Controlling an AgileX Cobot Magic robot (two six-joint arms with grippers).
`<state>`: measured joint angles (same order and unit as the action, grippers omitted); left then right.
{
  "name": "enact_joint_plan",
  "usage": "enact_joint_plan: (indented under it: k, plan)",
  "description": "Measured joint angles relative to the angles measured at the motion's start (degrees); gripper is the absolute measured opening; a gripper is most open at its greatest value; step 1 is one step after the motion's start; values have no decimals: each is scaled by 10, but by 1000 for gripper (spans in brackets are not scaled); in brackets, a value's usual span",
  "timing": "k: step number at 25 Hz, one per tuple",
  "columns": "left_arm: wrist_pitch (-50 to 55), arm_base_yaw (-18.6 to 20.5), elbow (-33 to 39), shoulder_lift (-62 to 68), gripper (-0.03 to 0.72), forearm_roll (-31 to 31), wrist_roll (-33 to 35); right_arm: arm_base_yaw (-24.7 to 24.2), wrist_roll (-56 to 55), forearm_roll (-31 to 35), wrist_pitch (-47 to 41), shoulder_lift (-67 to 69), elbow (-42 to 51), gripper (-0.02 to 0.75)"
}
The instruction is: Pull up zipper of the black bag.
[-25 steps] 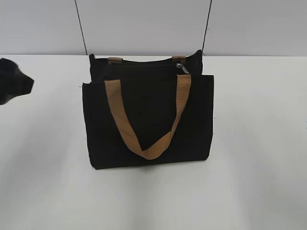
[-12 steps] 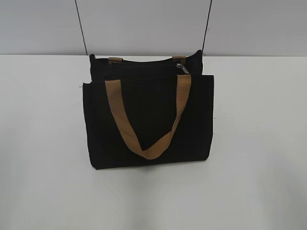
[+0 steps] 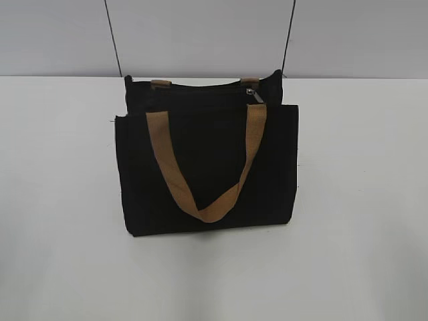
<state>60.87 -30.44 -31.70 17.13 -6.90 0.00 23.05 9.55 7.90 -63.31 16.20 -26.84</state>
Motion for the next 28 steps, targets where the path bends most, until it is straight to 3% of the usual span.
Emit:
enact_joint_plan:
  k: [13, 17, 23, 26, 28]
  plan:
    - [-1, 5, 7, 10, 471, -9, 15, -6, 0, -1, 5, 0, 1, 575]
    - [-2, 72, 7, -16, 471, -10, 15, -76, 0, 0, 5, -17, 1, 575]
    - [-2, 213, 8, -101, 470, -10, 15, -211, 0, 0, 6, -98, 1, 575]
    - [-2, 261, 8, -141, 470, -10, 15, -246, 0, 0, 6, -137, 1, 575]
    - [-2, 272, 8, -161, 470, -10, 15, -254, 0, 0, 6, -157, 1, 575]
